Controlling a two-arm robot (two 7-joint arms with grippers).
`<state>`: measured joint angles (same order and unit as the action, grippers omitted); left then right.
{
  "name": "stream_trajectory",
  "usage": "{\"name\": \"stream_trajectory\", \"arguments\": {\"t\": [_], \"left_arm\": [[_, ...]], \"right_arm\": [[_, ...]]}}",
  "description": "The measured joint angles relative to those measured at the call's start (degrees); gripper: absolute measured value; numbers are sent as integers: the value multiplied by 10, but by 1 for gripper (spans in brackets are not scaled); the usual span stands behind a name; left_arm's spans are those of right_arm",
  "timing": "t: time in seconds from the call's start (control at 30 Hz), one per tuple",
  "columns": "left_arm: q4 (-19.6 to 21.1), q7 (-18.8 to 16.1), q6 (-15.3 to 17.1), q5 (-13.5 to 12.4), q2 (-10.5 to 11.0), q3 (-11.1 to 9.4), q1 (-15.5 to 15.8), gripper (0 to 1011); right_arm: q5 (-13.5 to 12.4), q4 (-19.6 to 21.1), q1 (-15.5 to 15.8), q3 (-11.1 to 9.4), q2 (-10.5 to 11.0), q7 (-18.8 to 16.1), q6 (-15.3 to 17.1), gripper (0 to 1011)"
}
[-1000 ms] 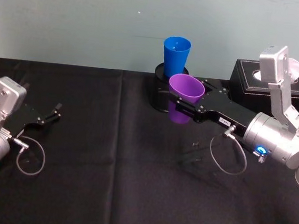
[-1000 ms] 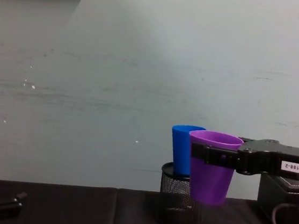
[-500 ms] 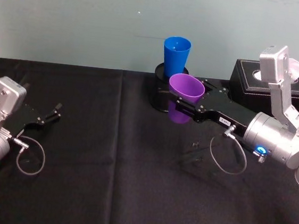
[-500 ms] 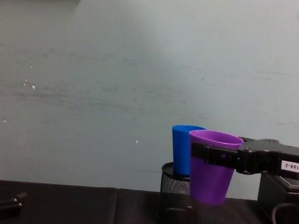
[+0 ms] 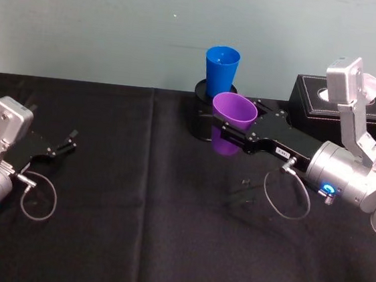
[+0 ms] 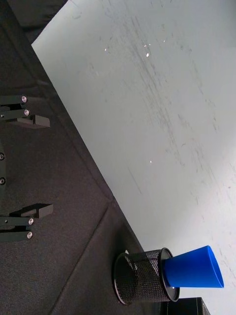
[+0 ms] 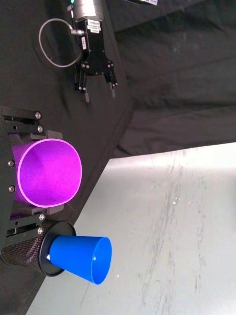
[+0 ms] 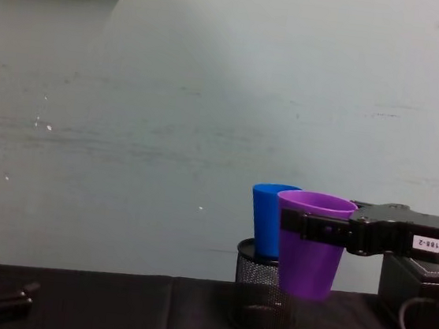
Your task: Pick up one cup with a gripper and tap it against the other cup.
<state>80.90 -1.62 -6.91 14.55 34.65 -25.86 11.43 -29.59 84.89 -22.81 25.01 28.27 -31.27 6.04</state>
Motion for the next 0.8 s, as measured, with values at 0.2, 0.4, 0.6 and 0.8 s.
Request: {"name": "stream_trajectory", "arguments": {"t": [0.2,0.4,0.6,0.8], "left_arm": [[0,0,0,0,0,0,0,1000],[0,0,0,0,0,0,0,1000],[0,0,0,0,0,0,0,1000],[0,0,0,0,0,0,0,1000]], "right_arm": [[0,0,0,0,0,0,0,724],[0,0,0,0,0,0,0,724],[0,0,0,0,0,-1,0,724],[0,0,0,0,0,-1,0,724]]}}
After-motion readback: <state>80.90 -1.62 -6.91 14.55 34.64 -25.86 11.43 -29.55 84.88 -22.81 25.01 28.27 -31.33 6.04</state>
